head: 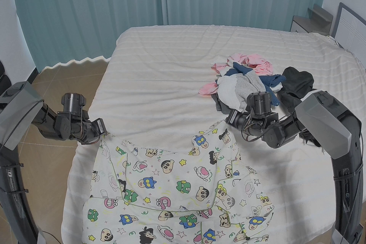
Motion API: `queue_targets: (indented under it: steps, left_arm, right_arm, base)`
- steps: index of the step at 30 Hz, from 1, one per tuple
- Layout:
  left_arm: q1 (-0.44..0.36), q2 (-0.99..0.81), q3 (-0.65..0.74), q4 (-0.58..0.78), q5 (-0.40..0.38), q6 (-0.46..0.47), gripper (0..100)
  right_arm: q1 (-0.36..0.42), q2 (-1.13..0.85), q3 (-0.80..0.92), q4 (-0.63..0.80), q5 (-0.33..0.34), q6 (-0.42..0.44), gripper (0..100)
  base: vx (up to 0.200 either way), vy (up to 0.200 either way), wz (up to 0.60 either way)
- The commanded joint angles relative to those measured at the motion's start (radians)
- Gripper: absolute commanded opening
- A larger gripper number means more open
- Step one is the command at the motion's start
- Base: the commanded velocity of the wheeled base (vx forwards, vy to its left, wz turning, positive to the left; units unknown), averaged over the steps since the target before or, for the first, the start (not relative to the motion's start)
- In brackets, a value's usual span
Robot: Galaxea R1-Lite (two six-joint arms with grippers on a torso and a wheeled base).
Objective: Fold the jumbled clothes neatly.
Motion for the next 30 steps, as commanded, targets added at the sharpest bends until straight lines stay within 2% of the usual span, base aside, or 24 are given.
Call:
queue_targets:
  steps: [1, 9, 14, 19, 20, 26, 30]
  left_arm:
    - [0.011, -0.054, -0.029, -0.001, 0.003, -0.018, 0]
    - [0.017, -0.056, -0.069, -0.064, 0.049, -0.083, 0]
    - [0.017, -0.054, -0.035, -0.077, 0.049, -0.083, 0]
    - [0.017, -0.051, -0.027, -0.077, 0.049, -0.083, 0]
    - [0.016, -0.051, -0.021, -0.079, 0.049, -0.081, 0]
    - [0.016, -0.051, -0.016, -0.077, 0.049, -0.076, 0]
    - [0.013, -0.050, -0.007, -0.079, 0.049, -0.076, 0]
  right_arm:
    - [-0.017, -0.019, -0.072, -0.006, -0.004, -0.001, 0]
    - [-0.027, -0.019, -0.147, 0.007, -0.013, -0.007, 0]
    - [-0.029, -0.022, -0.046, 0.063, -0.007, -0.064, 0]
    - [-0.027, -0.031, 0.014, 0.070, 0.007, -0.073, 0]
    - [-0.023, -0.047, 0.048, 0.070, 0.024, -0.084, 100]
    - [-0.009, -0.051, 0.092, 0.078, 0.054, -0.131, 100]
    - [0.019, -0.024, 0.086, 0.078, 0.057, -0.131, 100]
  base:
    - [0.000, 0.000, 0.00]
    - [0.000, 0.000, 0.00]
    - [0.000, 0.000, 0.00]
    - [0.000, 0.000, 0.00]
    - [0.000, 0.000, 0.00]
    - [0.000, 0.000, 0.00]
    - [0.000, 0.000, 0.00]
